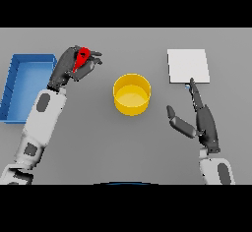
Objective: Pick up the red beaker and tilt it to pour out 1 green nut into yellow bowl. Pick up the yellow bowl and place it on the metallic measuring scale.
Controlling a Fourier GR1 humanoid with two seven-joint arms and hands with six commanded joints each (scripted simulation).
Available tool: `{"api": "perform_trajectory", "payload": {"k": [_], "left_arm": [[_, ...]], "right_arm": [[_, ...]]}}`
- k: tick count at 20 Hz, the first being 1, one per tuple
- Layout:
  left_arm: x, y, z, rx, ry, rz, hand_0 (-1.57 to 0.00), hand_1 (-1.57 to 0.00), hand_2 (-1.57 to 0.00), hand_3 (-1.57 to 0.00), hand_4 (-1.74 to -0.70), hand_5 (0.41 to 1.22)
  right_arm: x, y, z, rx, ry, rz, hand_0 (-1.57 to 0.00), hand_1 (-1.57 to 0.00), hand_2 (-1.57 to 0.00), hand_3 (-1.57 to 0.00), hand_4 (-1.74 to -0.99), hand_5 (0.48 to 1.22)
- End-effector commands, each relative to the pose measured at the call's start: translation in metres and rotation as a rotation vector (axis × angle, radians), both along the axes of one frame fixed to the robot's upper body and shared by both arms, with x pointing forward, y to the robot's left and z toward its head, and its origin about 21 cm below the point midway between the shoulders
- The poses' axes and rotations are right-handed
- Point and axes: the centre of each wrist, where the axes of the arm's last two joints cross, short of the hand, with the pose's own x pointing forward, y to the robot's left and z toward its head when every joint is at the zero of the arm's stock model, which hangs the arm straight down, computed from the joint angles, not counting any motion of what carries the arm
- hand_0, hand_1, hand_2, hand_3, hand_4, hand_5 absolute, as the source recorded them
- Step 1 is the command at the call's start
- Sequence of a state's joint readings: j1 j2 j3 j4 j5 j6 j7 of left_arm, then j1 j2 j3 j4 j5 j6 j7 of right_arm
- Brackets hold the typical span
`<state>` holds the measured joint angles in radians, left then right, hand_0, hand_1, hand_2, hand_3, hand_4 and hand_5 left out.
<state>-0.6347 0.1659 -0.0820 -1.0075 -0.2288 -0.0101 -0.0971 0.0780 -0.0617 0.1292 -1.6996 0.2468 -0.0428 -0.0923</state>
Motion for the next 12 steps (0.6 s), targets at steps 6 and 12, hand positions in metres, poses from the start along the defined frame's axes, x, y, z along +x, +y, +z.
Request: {"api": "perform_trajectory", "payload": {"k": [6, 12], "left_arm": [[0.006, -0.025, 0.031, 0.399, -0.038, -0.115, -1.57, -1.57, -1.57, -1.57, -1.74, 1.134], [0.009, -0.060, 0.046, 0.835, -0.127, -0.221, -1.57, -1.57, -1.57, -1.57, -1.74, 1.191]], "right_arm": [[-0.002, -0.002, 0.002, -0.010, 0.004, 0.015, 0.00, 0.00, 0.00, 0.00, -1.178, 0.667], [-0.001, 0.002, 0.003, 0.024, 0.013, 0.019, 0.00, 0.00, 0.00, 0.00, -1.182, 0.674]]}}
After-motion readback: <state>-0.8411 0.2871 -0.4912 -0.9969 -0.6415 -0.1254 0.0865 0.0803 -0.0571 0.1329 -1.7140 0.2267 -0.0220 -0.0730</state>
